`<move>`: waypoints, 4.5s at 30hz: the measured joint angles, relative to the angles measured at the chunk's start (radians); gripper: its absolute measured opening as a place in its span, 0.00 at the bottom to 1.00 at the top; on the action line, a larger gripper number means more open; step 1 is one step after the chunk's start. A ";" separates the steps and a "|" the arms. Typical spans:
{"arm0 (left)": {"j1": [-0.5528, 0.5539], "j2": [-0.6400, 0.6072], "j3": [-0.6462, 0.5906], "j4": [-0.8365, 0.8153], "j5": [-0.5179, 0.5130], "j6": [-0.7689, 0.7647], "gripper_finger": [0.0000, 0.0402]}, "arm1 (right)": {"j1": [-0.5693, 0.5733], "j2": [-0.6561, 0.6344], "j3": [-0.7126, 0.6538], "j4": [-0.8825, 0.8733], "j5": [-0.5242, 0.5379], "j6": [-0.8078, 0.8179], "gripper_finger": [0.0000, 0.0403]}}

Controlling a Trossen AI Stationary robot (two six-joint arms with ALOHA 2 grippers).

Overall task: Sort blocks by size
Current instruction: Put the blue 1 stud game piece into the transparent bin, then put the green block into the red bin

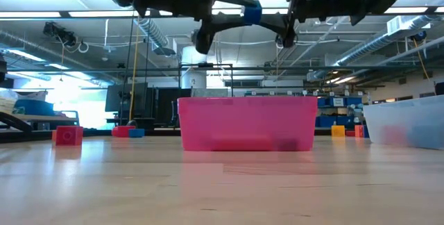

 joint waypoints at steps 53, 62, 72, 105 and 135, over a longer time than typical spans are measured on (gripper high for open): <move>0.002 0.132 0.154 -0.039 0.025 0.137 0.63 | -0.026 0.000 0.001 -0.013 -0.058 0.000 0.37; 0.017 0.130 0.153 -0.044 0.052 0.166 0.63 | -0.088 -0.021 0.001 -0.039 -0.122 0.008 0.37; 0.060 0.079 0.152 -0.126 0.125 0.180 0.63 | -0.148 -0.172 0.060 -0.345 -0.117 -0.015 0.37; 0.021 -0.511 -0.293 -0.440 0.014 0.198 0.60 | 0.458 -0.202 0.018 -1.671 0.434 1.133 0.40; -0.079 -0.512 -0.302 -0.518 0.024 0.223 0.60 | 0.692 -0.061 0.484 -1.826 0.471 1.392 0.40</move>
